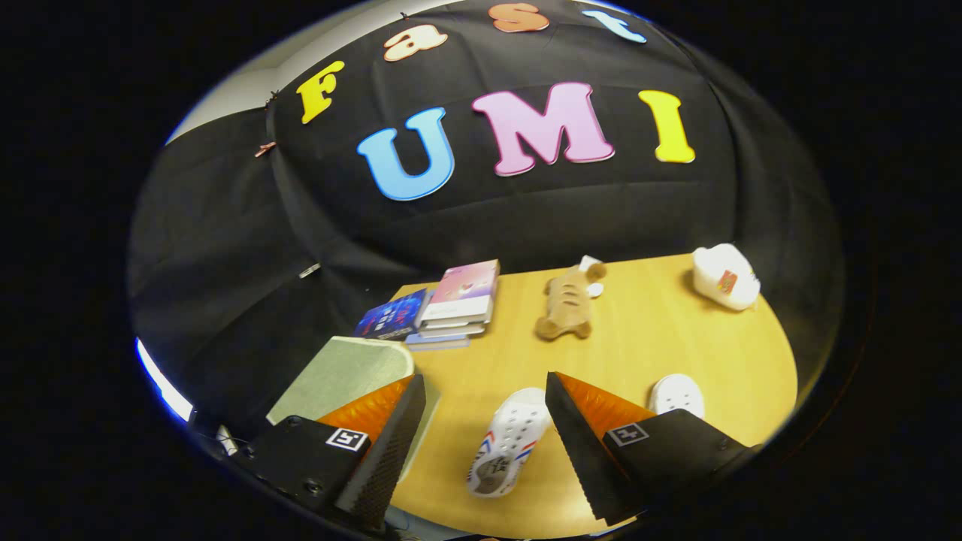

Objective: Open the storage box then place both shoes into the box .Put the left shoe in first, then the right shoe, with the right side of both shoes facing outward in a uniform manner.

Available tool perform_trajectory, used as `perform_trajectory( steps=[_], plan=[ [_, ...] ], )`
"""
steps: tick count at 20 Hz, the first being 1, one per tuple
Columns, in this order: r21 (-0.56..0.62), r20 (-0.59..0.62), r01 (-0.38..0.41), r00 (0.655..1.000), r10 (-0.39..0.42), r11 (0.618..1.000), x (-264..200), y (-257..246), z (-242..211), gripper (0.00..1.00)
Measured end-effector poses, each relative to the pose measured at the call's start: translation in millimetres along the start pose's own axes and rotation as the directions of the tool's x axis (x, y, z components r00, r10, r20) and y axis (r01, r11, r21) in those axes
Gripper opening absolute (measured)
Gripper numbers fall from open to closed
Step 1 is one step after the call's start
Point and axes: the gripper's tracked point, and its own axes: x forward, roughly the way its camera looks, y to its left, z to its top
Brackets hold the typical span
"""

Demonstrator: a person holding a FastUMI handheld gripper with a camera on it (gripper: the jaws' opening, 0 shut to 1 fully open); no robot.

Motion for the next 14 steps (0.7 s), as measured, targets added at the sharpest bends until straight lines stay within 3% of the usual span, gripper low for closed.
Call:
perform_trajectory(
  steps=[4,7,10,14],
  plan=[
    [0.071,-0.147,-0.156,0.975,0.165,0.985,18.4,47.9,-56.0,0.99],
    [0.167,-0.227,-0.262,0.928,0.296,0.950,27.1,83.3,-89.1,0.99],
    [0.307,-0.245,-0.361,0.864,0.440,0.881,38.1,112.0,-110.6,0.99],
    [0.455,-0.275,-0.417,0.775,0.569,0.787,46.2,131.1,-133.3,0.98]
  ],
)
